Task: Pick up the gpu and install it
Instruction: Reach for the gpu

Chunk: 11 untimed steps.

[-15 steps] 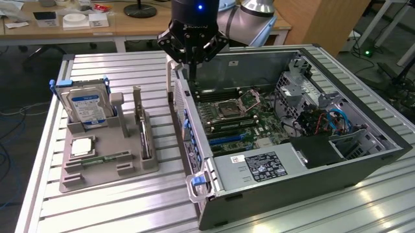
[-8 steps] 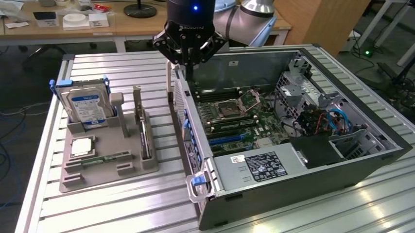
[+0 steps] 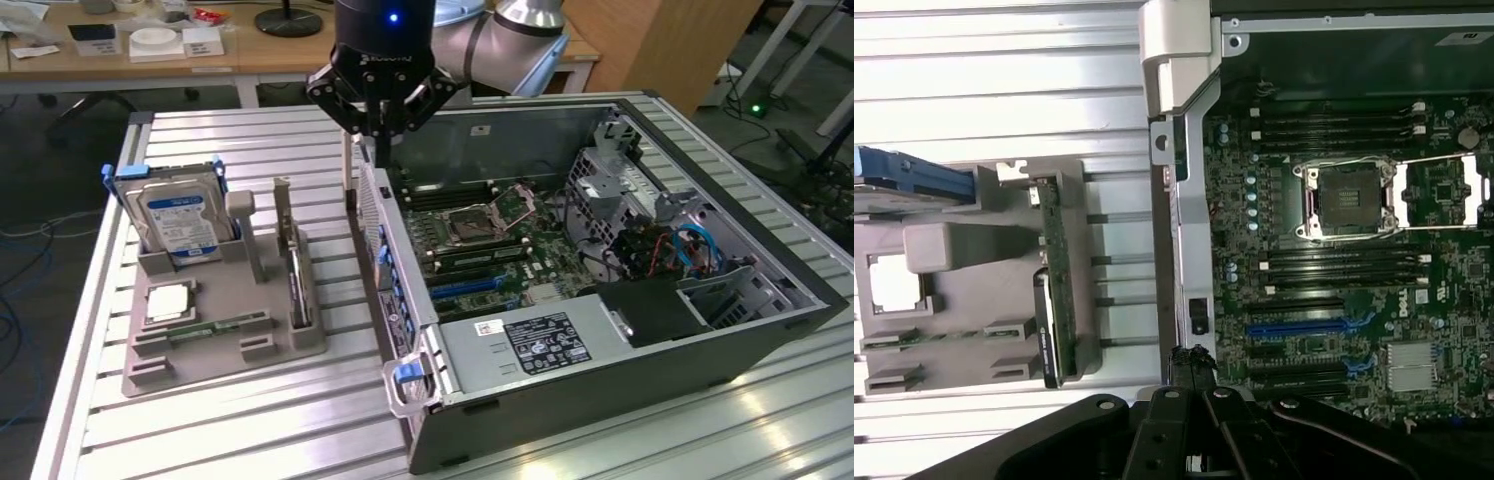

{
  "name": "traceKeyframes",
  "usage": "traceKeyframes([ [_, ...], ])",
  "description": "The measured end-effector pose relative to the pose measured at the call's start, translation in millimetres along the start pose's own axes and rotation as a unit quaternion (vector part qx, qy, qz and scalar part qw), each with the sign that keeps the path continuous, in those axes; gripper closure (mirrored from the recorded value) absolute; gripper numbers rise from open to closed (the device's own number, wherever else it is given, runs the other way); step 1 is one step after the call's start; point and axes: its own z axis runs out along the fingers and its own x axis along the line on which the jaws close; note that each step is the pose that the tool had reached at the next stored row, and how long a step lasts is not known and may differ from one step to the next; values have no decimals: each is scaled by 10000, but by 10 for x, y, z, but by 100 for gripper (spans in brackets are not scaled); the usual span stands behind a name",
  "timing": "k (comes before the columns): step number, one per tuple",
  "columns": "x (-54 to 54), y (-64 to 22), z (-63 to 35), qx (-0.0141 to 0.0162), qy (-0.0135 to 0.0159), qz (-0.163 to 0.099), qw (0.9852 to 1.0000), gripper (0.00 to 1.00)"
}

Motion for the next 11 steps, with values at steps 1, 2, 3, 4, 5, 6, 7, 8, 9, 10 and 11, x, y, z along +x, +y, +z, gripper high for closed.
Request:
traceKeyframes([
  [1,8,-4,0,0,0,0,10000,90],
  [2,16,-6,-1,0,1,0,10000,90],
  [3,23,-9,-1,0,1,0,10000,90],
  [4,31,-13,-1,0,2,0,10000,90],
  [5,39,-16,-1,0,2,0,10000,90],
  [6,47,-19,-1,0,2,0,10000,90],
  [7,56,-23,-1,0,3,0,10000,90],
  [8,64,-26,-1,0,3,0,10000,90],
  [9,72,-29,-1,0,3,0,10000,90],
  [10,81,-32,-1,1,4,0,10000,90],
  [11,90,-36,-1,0,4,0,10000,90],
])
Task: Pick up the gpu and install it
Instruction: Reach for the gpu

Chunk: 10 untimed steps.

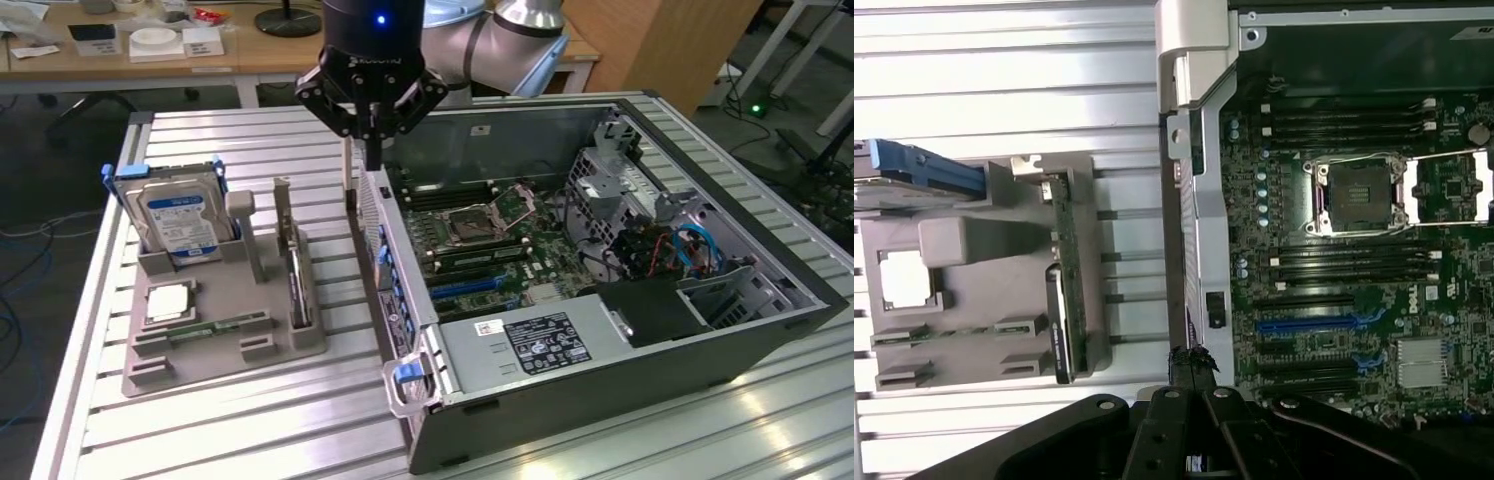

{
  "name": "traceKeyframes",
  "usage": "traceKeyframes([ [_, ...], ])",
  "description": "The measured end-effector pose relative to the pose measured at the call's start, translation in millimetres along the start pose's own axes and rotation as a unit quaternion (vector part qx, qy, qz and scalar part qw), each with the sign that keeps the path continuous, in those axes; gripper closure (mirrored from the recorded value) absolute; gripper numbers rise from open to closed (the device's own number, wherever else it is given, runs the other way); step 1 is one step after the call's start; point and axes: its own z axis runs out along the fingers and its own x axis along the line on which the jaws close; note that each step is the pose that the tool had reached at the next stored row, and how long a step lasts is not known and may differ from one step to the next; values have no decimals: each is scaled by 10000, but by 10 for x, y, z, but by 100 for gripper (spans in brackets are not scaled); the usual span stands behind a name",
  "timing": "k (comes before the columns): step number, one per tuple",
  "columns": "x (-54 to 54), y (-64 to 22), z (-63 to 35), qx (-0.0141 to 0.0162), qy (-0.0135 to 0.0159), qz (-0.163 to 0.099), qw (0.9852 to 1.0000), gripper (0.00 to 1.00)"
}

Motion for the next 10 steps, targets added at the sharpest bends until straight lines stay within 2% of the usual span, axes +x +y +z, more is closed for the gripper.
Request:
traceKeyframes([
  [10,84,-31,0,0,3,0,10000,90],
])
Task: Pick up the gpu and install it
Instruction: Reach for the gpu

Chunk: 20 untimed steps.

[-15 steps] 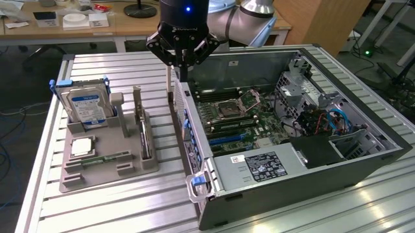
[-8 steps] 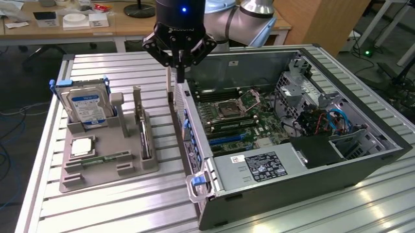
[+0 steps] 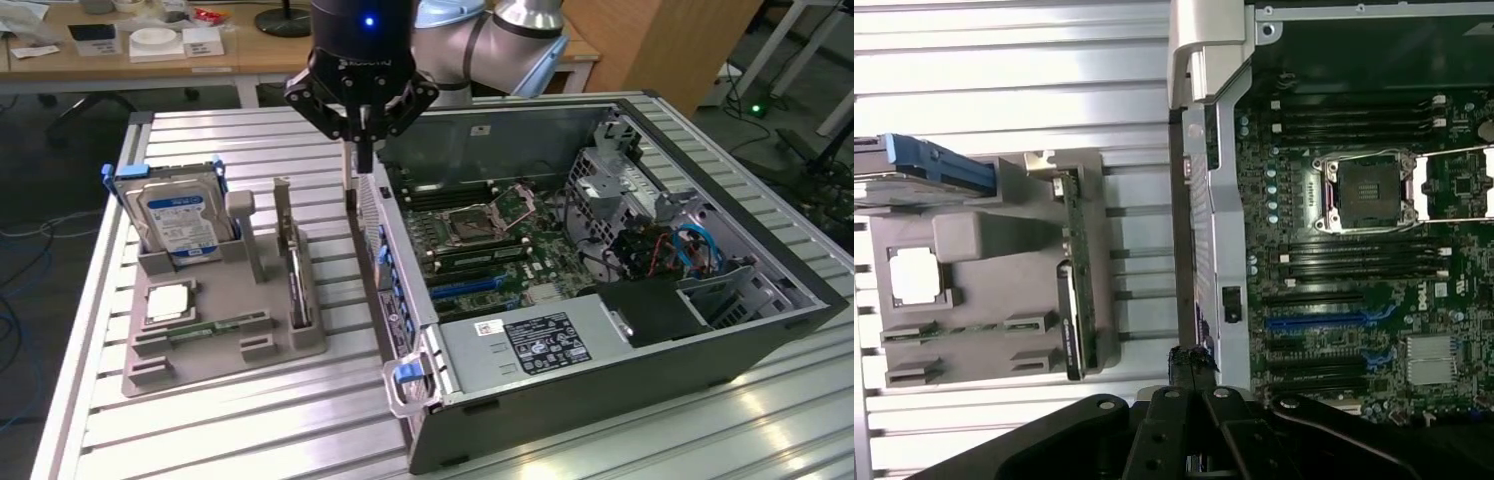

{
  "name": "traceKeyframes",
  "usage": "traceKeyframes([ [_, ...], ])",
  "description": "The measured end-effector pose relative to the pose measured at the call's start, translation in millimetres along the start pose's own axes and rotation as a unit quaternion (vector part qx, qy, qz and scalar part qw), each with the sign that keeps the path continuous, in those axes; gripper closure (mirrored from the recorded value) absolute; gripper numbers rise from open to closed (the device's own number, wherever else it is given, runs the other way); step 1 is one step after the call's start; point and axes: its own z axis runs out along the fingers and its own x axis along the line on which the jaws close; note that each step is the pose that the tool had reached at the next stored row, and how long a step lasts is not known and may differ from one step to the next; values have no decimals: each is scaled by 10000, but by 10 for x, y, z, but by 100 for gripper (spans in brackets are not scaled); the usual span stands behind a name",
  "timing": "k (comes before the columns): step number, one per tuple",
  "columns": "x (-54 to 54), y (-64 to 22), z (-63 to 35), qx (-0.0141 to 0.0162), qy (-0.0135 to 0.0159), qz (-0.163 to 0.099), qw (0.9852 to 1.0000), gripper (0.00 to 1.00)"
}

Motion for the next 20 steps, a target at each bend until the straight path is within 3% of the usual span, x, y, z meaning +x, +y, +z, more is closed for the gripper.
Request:
traceKeyframes([
  [20,191,-69,-2,0,5,0,10000,90],
])
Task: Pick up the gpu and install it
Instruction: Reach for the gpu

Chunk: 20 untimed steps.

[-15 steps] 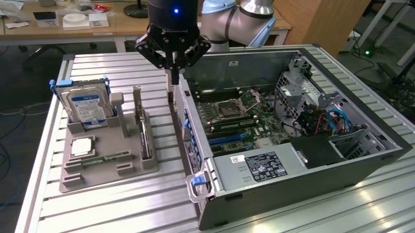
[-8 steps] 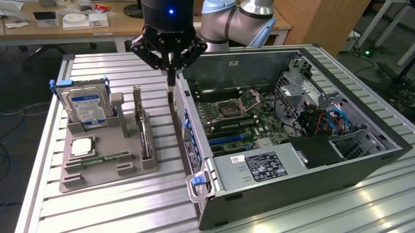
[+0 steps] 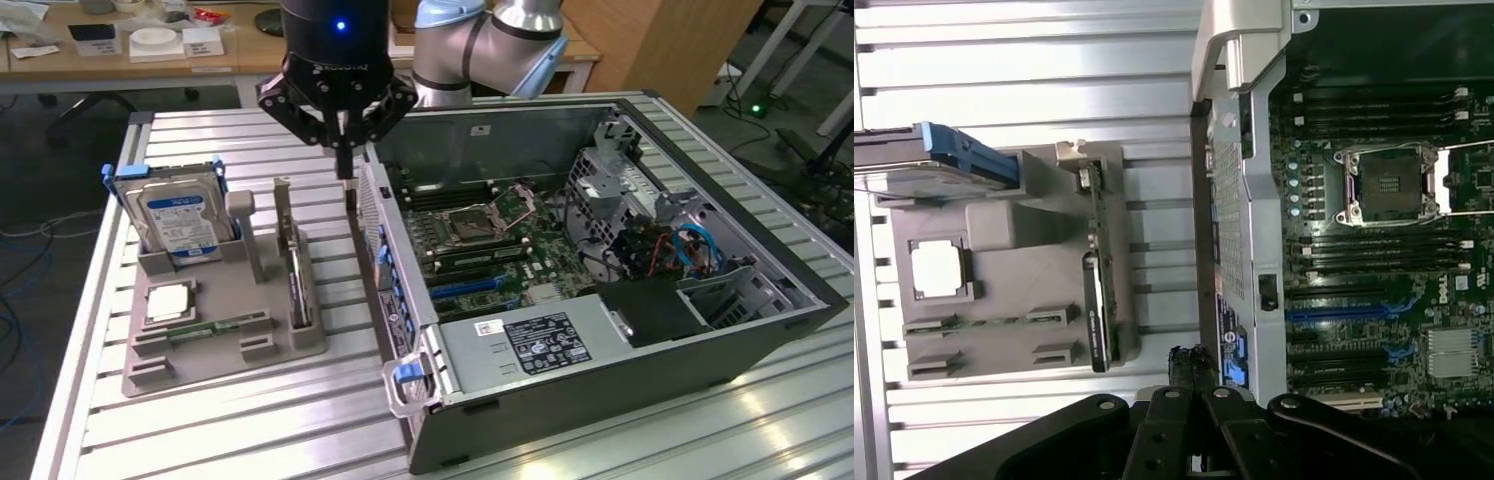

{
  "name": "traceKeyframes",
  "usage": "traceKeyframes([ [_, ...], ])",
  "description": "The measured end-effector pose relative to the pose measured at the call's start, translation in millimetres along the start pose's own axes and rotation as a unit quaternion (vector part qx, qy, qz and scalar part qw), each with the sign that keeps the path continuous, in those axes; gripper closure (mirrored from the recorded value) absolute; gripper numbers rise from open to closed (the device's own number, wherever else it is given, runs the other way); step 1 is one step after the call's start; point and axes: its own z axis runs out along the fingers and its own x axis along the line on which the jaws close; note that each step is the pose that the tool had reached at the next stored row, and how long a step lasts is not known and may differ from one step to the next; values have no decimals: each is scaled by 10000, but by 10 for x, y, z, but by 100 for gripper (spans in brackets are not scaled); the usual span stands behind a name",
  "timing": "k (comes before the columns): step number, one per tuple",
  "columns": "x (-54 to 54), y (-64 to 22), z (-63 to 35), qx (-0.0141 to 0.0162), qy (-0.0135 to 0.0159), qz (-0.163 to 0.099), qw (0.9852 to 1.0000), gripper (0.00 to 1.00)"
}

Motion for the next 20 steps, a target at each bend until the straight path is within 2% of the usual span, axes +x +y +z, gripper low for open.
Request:
traceKeyframes([
  [20,197,-74,-2,0,5,0,10000,90],
])
